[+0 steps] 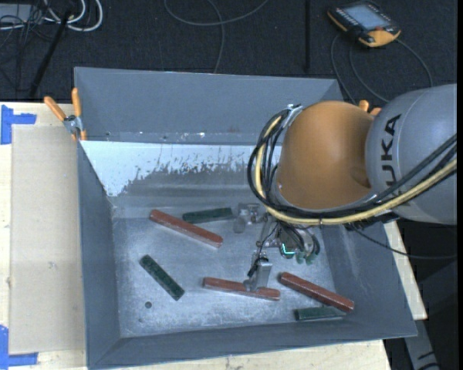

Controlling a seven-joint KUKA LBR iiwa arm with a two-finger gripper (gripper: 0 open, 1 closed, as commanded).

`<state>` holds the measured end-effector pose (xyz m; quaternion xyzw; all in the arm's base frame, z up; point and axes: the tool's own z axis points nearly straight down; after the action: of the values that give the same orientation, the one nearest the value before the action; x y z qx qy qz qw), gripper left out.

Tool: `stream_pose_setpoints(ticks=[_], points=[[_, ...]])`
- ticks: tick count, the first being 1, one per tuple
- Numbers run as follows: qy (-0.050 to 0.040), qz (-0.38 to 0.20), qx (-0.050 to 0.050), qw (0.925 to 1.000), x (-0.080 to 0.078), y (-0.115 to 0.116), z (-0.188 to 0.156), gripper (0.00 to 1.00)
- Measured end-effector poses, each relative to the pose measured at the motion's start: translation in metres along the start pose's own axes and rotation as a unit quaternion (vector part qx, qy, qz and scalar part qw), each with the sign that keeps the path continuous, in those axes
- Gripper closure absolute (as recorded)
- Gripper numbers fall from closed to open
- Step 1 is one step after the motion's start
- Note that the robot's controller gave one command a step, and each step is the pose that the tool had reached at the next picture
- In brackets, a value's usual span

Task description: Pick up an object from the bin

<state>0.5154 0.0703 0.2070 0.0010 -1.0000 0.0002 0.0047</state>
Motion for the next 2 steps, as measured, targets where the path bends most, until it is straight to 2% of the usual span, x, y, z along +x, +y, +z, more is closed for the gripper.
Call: stream_pose_setpoints(ticks=[1,2], points=[[-0.0039,0.001,0.000,1.0000,-0.002,0.000,-0.004,0.00],[-0.0085,-0.003,-0.001,1.0000,0.005,-0.003,0.036,0.00]])
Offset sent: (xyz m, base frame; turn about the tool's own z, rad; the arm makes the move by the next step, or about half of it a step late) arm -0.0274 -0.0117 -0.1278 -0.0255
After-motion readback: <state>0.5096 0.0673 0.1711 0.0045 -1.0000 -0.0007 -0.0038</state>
